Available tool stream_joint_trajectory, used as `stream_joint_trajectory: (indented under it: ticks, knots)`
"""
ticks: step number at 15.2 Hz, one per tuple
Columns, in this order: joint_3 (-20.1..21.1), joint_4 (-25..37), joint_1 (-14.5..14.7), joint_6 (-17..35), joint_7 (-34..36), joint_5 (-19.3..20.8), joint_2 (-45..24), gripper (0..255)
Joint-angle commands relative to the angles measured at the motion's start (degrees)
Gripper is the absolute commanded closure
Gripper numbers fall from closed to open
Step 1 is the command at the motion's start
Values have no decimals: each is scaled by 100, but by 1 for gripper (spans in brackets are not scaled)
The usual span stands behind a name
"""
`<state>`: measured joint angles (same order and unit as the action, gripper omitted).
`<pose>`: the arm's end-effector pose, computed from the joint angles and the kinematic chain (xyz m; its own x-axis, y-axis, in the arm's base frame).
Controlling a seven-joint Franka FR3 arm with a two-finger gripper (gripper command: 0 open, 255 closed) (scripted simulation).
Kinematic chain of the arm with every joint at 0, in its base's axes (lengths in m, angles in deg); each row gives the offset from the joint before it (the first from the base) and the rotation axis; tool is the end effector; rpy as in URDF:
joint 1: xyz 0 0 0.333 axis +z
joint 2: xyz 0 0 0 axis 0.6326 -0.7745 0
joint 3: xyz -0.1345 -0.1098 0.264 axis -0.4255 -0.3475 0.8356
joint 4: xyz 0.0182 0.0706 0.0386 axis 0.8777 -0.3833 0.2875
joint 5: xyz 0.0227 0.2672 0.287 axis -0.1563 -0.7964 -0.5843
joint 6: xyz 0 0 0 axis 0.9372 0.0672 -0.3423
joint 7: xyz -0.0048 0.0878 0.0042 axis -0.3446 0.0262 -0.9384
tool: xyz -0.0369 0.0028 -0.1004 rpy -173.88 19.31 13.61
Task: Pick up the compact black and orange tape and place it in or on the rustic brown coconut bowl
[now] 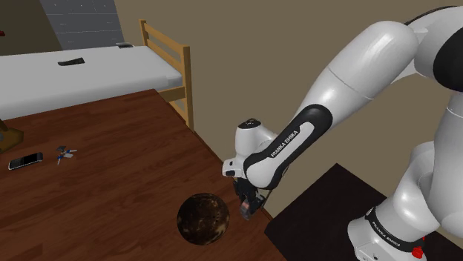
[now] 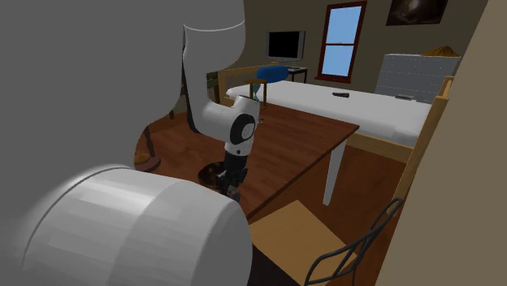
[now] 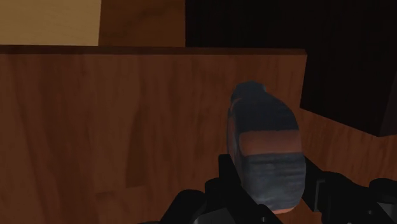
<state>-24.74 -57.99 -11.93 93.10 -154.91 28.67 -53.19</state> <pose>0.3814 0.2576 0.1490 -0.0339 0.9968 0.0728 0.9647 0.0516 -0.2583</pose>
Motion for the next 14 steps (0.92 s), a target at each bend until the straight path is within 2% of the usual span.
stream_joint_trajectory:
  ticks: [1,14]
  knots:
    - [-11,-40,-1,-137,32,23,176,255]
    - [-56,-111,-5,-1091,271,173,1212,255]
